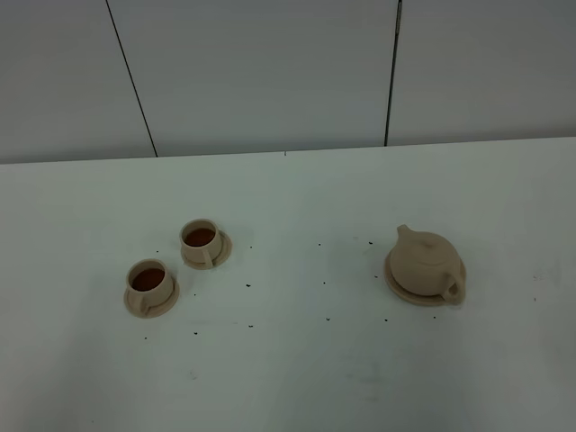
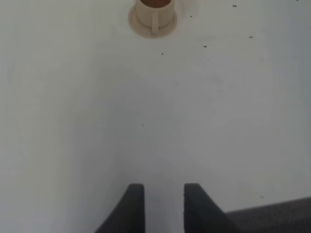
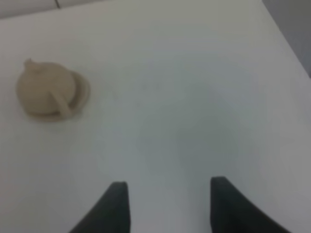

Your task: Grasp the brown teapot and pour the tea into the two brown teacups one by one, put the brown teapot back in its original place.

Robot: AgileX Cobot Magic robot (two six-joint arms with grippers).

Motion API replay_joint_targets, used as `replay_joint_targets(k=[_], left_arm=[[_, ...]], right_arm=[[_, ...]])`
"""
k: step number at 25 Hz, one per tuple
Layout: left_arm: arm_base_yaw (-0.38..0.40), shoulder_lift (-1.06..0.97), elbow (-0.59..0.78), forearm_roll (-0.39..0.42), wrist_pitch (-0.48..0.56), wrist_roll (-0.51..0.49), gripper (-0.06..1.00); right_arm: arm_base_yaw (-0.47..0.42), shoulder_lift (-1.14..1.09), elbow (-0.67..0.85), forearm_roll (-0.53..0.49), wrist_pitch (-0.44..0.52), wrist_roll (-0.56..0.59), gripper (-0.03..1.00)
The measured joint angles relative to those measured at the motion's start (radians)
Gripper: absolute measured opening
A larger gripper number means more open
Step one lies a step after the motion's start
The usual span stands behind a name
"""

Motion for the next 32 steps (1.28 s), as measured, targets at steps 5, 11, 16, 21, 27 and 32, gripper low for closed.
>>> replay_joint_targets(k=[5,11,16,21,27,32], left_arm=[[0.0,0.0,0.0,0.0,0.0,0.0,0.27],[0.0,0.0,0.0,0.0,0.0,0.0,0.27],[0.0,0.0,0.0,0.0,0.0,0.0,0.27],[0.0,0.0,0.0,0.0,0.0,0.0,0.27],[0.0,0.0,0.0,0.0,0.0,0.0,0.27],[0.0,0.0,0.0,0.0,0.0,0.0,0.27]], right_arm=[[0.0,-0.083,0.025,-0.021,0.052,0.024,0.37],[0.0,-0.16,0.081,-0.022,0.064,0.056,0.37],[0.0,-0.161,0.082,-0.049,0.064,0.05,0.37],[0.0,-0.161,0.085,-0.055,0.059,0.01,0.37],[0.0,-0.162,0.086,-0.003,0.057,0.005,0.37],[0.0,-0.162,0.086,0.01,0.057,0.006,0.37]])
